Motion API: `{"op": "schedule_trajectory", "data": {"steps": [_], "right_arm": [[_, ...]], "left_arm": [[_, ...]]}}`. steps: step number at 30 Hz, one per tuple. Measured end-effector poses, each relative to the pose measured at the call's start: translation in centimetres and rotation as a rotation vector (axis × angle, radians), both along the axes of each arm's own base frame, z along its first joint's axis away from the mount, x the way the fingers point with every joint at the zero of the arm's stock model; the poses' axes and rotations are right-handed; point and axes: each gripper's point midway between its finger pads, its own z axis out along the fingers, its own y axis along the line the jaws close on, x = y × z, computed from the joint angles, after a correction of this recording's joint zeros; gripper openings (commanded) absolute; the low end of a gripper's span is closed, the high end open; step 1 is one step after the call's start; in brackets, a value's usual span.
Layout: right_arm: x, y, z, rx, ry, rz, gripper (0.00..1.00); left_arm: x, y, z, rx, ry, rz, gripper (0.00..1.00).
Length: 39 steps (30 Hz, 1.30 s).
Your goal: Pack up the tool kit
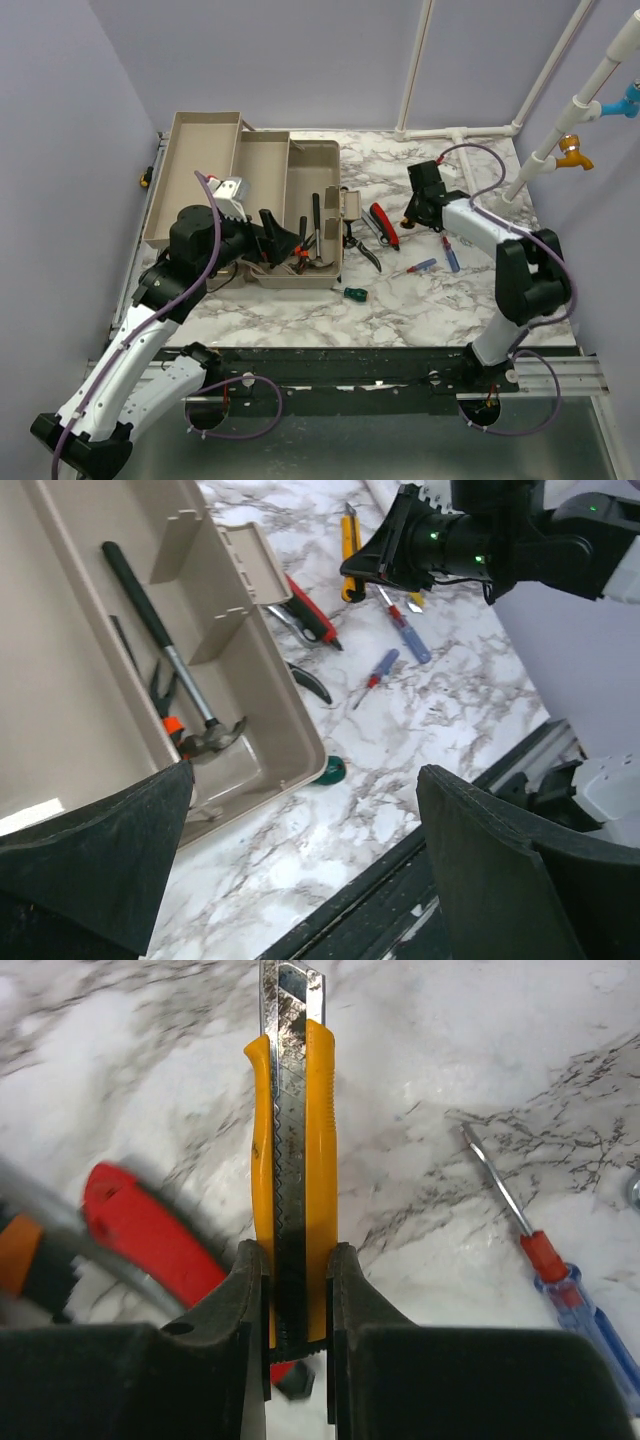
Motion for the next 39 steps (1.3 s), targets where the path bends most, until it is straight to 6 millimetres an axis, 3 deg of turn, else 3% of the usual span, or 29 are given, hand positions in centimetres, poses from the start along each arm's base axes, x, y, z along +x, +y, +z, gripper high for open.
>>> {"op": "schedule_trajectory", "data": {"steps": [7,13,18,23,28,39], "right_arm": [[-4.3,4.0,7.0,0.235,-0.200,0.296,0.01],[-10.4,8.5,10.3,0.468,-0.341,0.627,0.01],[-14.2,9.7,12.9,0.543,-0.487,0.791,0.01],[-15.0,9.8,14.8,0.538,-0.580,0.834,0.01],[-15.1,9.6,15.4,0.503,-0.614,0.831,0.01],[-14.5,8.3,15.3,0.352,-0.630,0.728,0.01]], "left_arm": [[0.0,-3.1,-1.4,-0.084,0.082,-0.087,0.94],[-0.5,-7.3,-0.7,-0.165,0.095,-0.183,0.94],[-0.3,-10.5,-1.2,-0.230,0.121,-0.223,0.90],[0.9,-13.0,-3.2,-0.259,0.186,-0.215,0.87],[1.9,-15.0,-4.1,-0.274,0.209,-0.209,0.83],[4.7,-20.5,-2.8,-0.315,0.163,-0.250,0.75]]}}
